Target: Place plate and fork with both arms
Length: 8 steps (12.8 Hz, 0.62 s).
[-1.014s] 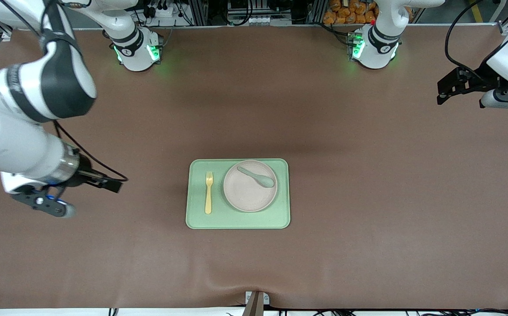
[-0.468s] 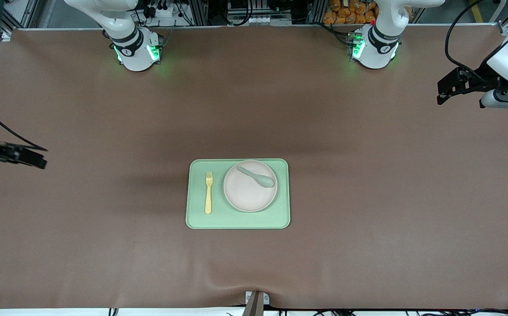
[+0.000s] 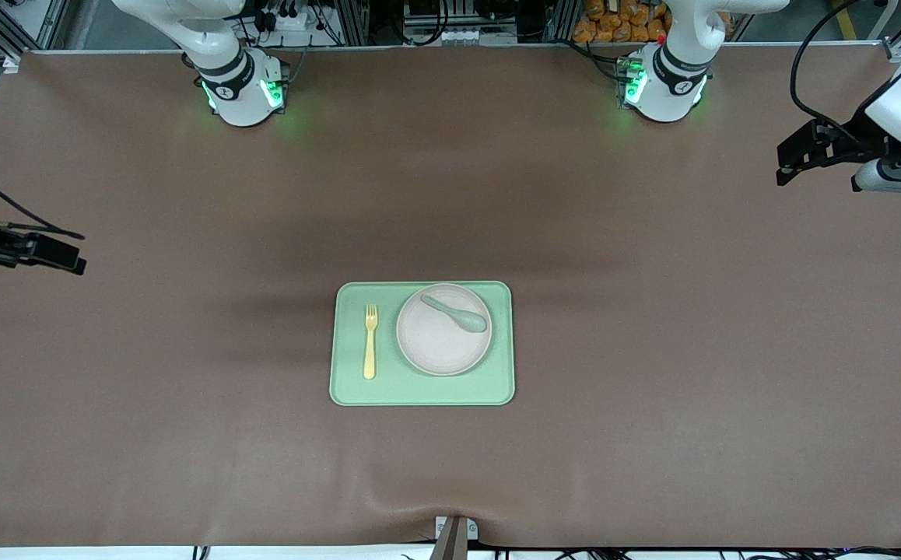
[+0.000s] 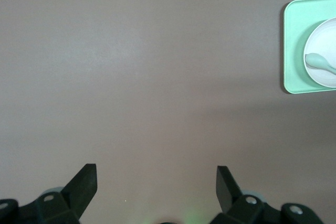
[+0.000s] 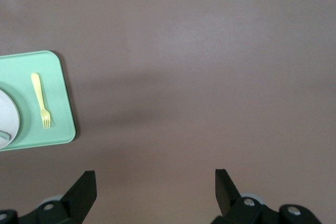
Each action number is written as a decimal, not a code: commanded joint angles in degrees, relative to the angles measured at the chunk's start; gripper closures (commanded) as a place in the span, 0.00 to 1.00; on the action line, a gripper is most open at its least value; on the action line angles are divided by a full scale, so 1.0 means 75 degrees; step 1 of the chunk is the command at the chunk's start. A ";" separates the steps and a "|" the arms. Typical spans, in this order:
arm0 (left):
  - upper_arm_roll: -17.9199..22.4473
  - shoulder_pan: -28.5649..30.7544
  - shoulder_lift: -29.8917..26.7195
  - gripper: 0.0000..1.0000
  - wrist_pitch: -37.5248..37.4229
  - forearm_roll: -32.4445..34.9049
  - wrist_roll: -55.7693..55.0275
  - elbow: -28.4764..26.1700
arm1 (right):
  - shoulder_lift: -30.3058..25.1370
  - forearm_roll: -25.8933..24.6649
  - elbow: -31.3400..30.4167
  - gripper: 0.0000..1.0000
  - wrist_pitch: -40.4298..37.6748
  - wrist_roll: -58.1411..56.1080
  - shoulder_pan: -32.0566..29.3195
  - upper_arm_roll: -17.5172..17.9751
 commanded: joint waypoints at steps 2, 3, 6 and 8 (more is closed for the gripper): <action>-0.0001 0.0053 0.0004 0.00 -0.0030 -0.0101 0.0058 0.0098 | -0.2300 -0.0019 -0.3361 0.00 0.1590 -0.0076 0.0118 0.0045; -0.0001 0.0041 0.0015 0.00 -0.0030 -0.0090 0.0070 0.0098 | -0.2314 -0.0031 -0.3352 0.00 0.1533 -0.0088 0.0071 0.0081; -0.0001 0.0053 0.0015 0.00 -0.0030 -0.0090 0.0070 0.0098 | -0.2338 -0.0055 -0.3341 0.00 0.1532 -0.0146 -0.0081 0.0070; 0.0011 0.0053 0.0015 0.00 -0.0030 -0.0090 0.0058 0.0098 | -0.2081 -0.0055 -0.2781 0.00 0.1381 -0.0228 -0.0140 0.0081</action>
